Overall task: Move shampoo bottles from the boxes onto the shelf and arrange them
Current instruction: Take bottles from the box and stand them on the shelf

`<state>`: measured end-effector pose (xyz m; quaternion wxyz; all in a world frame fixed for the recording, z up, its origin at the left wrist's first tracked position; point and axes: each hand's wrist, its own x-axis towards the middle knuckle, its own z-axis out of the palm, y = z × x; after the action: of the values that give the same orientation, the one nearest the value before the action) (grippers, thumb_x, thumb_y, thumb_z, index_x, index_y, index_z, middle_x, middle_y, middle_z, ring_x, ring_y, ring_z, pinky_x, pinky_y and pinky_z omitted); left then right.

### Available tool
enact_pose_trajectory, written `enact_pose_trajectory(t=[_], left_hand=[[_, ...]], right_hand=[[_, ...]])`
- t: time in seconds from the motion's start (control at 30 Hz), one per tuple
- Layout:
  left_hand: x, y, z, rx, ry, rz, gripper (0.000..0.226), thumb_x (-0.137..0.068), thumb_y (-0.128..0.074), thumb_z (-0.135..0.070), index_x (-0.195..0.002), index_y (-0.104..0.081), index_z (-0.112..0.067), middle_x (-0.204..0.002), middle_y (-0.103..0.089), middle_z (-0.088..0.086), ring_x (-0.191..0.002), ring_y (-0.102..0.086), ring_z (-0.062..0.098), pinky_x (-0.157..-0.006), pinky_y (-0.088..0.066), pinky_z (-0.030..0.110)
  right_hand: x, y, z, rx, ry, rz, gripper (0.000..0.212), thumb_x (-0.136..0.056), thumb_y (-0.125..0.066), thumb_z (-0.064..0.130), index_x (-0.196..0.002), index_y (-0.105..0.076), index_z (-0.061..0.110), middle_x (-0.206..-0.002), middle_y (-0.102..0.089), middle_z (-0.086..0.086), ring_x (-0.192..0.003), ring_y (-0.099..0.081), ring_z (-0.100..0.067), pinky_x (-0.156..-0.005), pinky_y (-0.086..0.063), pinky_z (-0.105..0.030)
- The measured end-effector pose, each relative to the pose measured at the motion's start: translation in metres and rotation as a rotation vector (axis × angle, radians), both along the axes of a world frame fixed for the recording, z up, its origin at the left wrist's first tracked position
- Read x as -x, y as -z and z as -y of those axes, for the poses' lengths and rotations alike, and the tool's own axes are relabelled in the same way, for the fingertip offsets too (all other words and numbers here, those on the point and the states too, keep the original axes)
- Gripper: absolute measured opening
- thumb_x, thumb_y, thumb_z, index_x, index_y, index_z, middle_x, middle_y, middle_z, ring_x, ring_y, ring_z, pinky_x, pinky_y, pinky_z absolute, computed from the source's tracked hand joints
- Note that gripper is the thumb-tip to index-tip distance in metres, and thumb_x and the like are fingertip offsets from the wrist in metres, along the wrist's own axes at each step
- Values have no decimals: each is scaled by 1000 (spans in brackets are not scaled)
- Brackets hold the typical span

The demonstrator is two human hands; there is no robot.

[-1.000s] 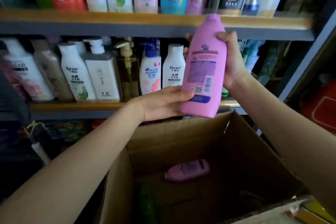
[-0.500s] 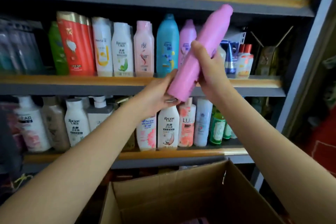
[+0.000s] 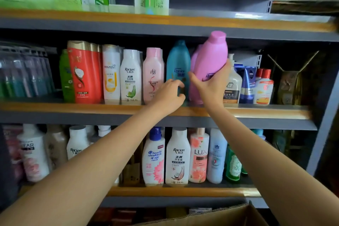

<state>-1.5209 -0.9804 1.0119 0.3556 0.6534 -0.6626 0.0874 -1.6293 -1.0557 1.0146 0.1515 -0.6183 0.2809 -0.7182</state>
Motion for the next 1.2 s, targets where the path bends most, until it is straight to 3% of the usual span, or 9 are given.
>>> enact_pose_trajectory(t=[0.07,0.17,0.23,0.37,0.57,0.83,1.2], left_hand=[[0,-2,5,-2,-10,36,39,-89,-50,-12,-128,-52,-12,-131,-48,11,-121,-44,27,-102,-36,34],[-1,-3,11,-1,-14,56,39,-88,-51,-14,-127,-52,-12,-131,-48,11,-119,-47,28,-101,-38,36],[-2,-2,15,-5,-25,61,39,-89,-51,-15,-127,-52,-13,-131,-48,10,-120,-46,28,-101,-38,35],[-3,0,19,5,-33,40,37,-91,-51,-14,-128,-52,-12,-134,-46,9,-123,-43,25,-97,-37,30],[-2,-1,20,-24,-6,77,42,-89,-50,-13,-132,-49,-13,-136,-43,8,-124,-42,26,-100,-37,32],[-4,2,20,-52,-51,268,45,-91,-48,-17,-136,-45,-18,-140,-39,2,-119,-38,30,-105,-28,36],[-4,2,18,-75,-67,325,45,-91,-46,-19,-136,-44,-17,-139,-38,5,-121,-35,31,-104,-28,38]], right_hand=[[-4,4,10,-53,51,-61,87,-63,-84,25,-128,-32,-1,-118,-42,-9,-109,-43,-18,-94,-36,-20],[-6,0,23,-165,127,-87,82,-63,-82,32,-121,-34,-2,-117,-45,-16,-107,-49,-28,-92,-43,-41],[-5,-8,27,-262,191,-186,83,-65,-80,39,-121,-33,0,-121,-46,-16,-111,-49,-31,-91,-43,-45],[-5,-21,24,-365,322,-470,91,-67,-74,53,-128,-29,2,-135,-41,-12,-127,-35,-32,-100,-36,-44],[-3,-11,23,-382,264,-550,89,-69,-75,49,-128,-28,0,-131,-40,-16,-119,-48,-34,-88,-43,-41],[-3,-4,18,-466,285,-493,87,-67,-78,47,-124,-30,2,-129,-42,-18,-116,-51,-38,-86,-45,-42],[-3,-4,25,-533,289,-471,87,-69,-76,48,-127,-31,0,-131,-40,-18,-119,-46,-33,-87,-43,-37]])
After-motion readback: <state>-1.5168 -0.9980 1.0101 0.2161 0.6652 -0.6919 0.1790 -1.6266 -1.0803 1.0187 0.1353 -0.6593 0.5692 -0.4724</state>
